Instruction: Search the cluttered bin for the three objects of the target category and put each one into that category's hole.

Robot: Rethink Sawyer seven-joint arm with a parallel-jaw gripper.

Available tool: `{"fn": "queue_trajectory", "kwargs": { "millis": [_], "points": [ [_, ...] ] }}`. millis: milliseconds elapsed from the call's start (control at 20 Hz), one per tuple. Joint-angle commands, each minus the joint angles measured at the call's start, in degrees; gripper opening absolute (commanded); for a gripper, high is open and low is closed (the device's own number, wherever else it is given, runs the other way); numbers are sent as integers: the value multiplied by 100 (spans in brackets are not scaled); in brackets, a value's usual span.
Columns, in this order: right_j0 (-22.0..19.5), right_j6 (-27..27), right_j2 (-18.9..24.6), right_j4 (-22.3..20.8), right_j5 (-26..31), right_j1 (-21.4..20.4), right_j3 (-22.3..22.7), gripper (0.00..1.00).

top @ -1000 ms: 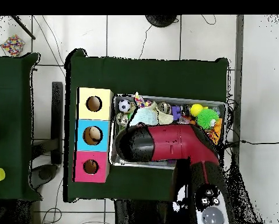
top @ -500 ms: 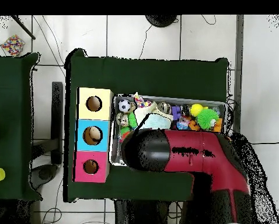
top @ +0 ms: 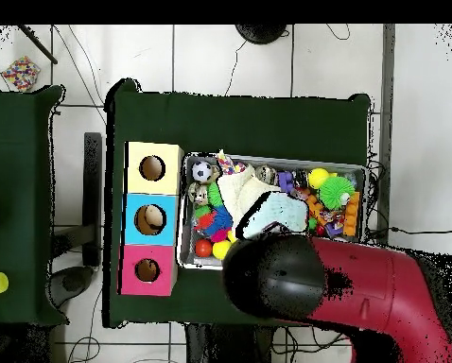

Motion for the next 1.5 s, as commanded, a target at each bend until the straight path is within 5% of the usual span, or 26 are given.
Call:
{"fn": "queue_trajectory", "kwargs": {
  "millis": [50,250,850,1500],
  "points": [
    [-209,-1928,397,-218,409,-7,445,0],
    [-279,-1919,326,-310,219,-44,587,0],
    [-212,-1164,-125,68,-922,-557,2369,0],
    [-82,-247,-239,-4,-2097,-295,3293,0]
  ]
}}
